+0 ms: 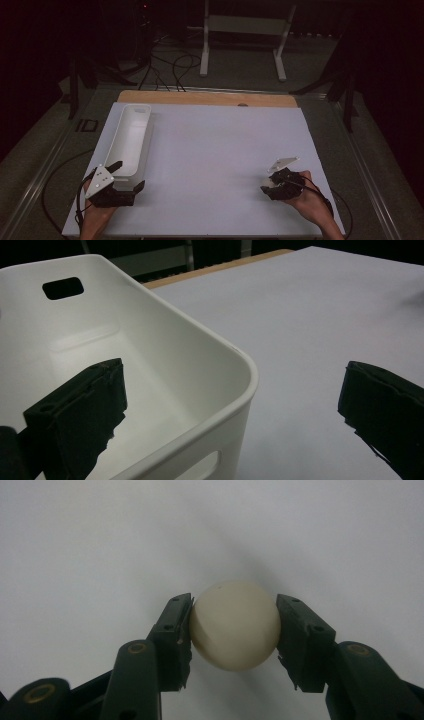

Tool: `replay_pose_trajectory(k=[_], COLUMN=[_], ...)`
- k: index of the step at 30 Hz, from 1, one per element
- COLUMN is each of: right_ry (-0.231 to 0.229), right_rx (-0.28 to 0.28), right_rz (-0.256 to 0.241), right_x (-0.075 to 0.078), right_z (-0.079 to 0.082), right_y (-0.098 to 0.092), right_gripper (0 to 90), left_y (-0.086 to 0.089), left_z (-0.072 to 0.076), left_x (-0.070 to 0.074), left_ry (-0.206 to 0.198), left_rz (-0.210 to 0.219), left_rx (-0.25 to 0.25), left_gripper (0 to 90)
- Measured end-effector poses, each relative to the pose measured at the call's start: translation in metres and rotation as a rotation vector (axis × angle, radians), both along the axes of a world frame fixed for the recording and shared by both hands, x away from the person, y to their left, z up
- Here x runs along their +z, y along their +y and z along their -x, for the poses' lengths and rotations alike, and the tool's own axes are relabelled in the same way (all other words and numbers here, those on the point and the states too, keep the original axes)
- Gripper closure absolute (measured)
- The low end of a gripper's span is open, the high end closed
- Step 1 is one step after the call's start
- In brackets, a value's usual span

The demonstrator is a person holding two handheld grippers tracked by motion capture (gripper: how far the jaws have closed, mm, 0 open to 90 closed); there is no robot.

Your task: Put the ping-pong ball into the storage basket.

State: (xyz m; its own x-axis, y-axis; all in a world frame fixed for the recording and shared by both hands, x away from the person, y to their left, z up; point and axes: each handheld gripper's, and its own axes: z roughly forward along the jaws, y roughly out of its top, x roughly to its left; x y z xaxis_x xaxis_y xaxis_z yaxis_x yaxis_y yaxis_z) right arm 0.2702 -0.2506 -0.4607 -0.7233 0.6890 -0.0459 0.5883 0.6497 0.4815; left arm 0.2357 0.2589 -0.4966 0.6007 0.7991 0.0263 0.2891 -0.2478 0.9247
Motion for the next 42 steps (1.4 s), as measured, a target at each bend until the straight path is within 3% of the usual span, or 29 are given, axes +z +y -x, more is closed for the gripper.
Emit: replay_pose_trajectory(k=[42], right_ry=[-0.05], right_rx=[-0.01], right_rz=[-0.001], right_x=[0.03], right_z=[-0.017], right_y=[0.008], right_gripper=[50.1], left_y=[0.0], left_z=[0.0], left_x=[0.0], left_ry=[0.0], left_rz=[-0.003], left_rx=[0.002], left_gripper=[0.0])
